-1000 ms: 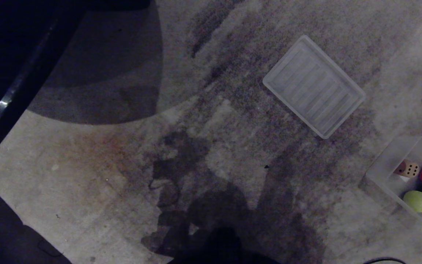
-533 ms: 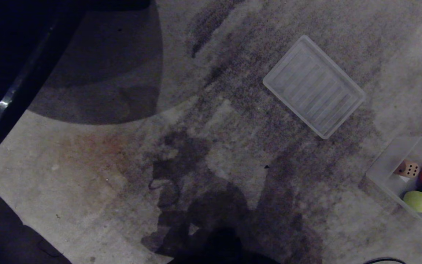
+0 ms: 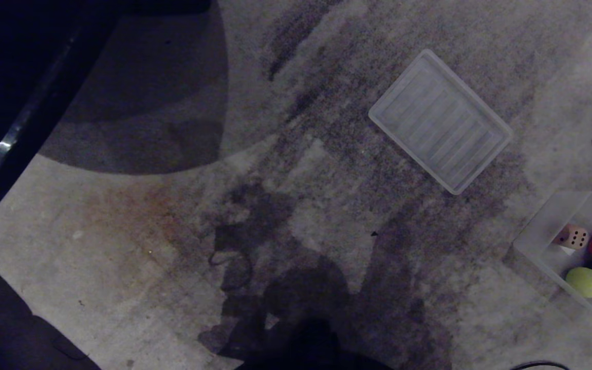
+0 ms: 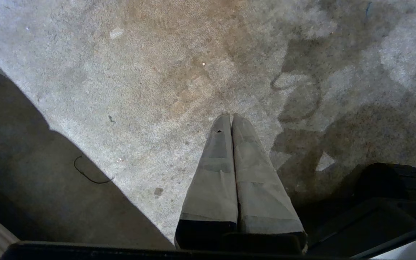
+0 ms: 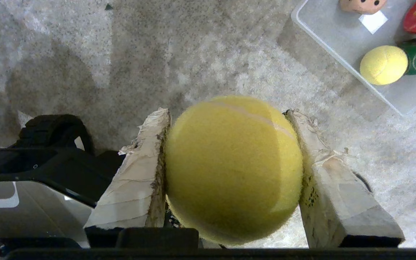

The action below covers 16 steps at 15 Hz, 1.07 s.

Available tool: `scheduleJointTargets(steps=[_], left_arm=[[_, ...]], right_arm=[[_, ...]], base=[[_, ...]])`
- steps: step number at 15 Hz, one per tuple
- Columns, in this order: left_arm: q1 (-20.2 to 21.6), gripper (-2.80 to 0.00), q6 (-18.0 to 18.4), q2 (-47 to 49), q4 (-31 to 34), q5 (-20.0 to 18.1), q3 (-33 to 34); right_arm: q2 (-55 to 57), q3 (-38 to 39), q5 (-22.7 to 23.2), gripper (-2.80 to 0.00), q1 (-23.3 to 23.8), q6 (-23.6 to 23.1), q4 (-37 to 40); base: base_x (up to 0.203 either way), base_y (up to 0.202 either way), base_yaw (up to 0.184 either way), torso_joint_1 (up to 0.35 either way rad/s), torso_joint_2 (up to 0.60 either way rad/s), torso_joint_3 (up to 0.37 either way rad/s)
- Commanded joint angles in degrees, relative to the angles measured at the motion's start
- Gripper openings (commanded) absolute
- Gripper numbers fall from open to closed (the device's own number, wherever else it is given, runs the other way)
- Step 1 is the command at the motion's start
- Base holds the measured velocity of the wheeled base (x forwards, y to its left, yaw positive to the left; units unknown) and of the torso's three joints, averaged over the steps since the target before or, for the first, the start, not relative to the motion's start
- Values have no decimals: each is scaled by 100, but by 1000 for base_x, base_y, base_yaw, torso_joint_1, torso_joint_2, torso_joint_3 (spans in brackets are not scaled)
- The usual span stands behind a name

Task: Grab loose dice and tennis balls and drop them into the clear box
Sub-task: Put the ball in the box

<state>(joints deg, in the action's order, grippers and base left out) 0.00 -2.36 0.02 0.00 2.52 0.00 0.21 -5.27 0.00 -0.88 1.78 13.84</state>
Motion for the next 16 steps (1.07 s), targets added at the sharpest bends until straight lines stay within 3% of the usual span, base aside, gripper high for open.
scheduleJointTargets(steps=[1, 11, 16], left_arm=[[0, -280, -1, -2, 0, 3, 9], [0, -280, -54, 6, 0, 11, 9], [0, -280, -60, 6, 0, 11, 9]], right_arm=[[-12, -1, -9, -280, 0, 15, 23], [-21, -1, 0, -280, 0, -9, 23], [-19, -1, 9, -280, 0, -20, 23]], base=[[0, 0, 0, 0, 0, 0], [0, 0, 0, 0, 0, 4], [0, 0, 0, 0, 2, 179]])
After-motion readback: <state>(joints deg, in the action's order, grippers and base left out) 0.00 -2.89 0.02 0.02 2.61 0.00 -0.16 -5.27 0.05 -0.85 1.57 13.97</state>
